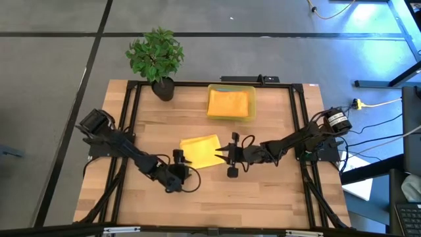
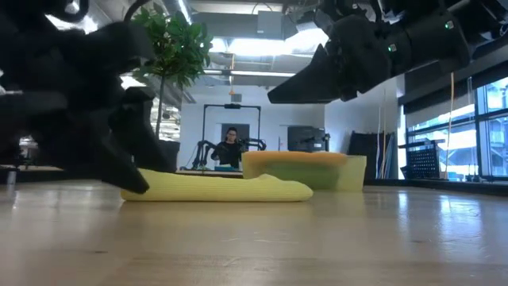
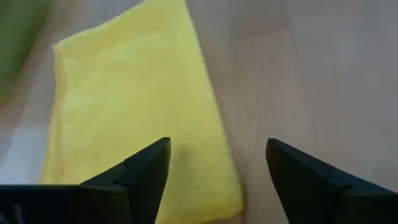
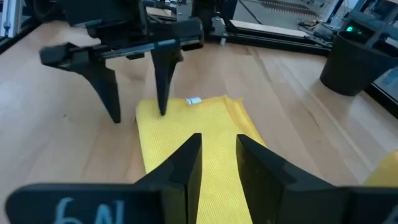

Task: Fold microfiber towels
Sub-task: Put the folded yellow microfiber towel into the yellow bin

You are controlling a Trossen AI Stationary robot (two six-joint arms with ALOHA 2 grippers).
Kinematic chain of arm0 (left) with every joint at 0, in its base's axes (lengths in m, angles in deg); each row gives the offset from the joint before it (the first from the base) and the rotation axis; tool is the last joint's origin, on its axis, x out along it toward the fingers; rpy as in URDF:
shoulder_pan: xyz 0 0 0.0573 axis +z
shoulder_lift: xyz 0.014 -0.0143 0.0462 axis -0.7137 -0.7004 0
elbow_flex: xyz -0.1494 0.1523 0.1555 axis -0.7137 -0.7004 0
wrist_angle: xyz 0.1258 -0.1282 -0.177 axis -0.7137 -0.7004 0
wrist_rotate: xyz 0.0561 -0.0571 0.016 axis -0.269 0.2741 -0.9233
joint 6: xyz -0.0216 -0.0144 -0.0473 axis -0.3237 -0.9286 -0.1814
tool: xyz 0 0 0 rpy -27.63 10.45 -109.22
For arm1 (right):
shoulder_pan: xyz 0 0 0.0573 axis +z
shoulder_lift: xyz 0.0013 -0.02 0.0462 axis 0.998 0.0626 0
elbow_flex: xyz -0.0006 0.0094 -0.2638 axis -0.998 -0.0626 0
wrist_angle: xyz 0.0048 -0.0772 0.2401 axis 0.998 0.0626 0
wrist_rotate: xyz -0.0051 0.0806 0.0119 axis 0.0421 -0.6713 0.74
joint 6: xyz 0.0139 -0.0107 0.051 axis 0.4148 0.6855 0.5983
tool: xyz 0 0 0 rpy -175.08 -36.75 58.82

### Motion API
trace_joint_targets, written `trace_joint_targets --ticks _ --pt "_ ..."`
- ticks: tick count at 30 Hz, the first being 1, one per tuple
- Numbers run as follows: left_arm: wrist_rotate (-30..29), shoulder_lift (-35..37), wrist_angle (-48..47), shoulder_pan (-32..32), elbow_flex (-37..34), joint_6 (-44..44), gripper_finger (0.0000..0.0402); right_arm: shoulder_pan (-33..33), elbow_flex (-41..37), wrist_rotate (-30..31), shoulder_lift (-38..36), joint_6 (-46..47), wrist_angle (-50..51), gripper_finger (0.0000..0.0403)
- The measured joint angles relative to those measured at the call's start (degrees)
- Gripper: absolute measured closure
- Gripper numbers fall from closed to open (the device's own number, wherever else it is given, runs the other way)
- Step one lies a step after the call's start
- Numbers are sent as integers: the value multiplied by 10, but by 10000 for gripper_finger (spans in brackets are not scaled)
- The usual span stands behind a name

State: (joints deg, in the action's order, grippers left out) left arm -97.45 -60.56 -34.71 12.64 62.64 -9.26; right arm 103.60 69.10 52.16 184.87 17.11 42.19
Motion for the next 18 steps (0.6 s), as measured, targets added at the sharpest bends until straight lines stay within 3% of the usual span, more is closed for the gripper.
trace_joint_targets --ticks 8,13,18 --pt "-10 -31 -18 -3 3 21 146 12 0 -9 0 -13 7 302" --pt "-49 -49 -18 -4 3 22 146 31 0 -103 4 -77 53 301" --pt "-60 -50 -21 -4 3 36 156 47 0 -116 37 -119 82 282"
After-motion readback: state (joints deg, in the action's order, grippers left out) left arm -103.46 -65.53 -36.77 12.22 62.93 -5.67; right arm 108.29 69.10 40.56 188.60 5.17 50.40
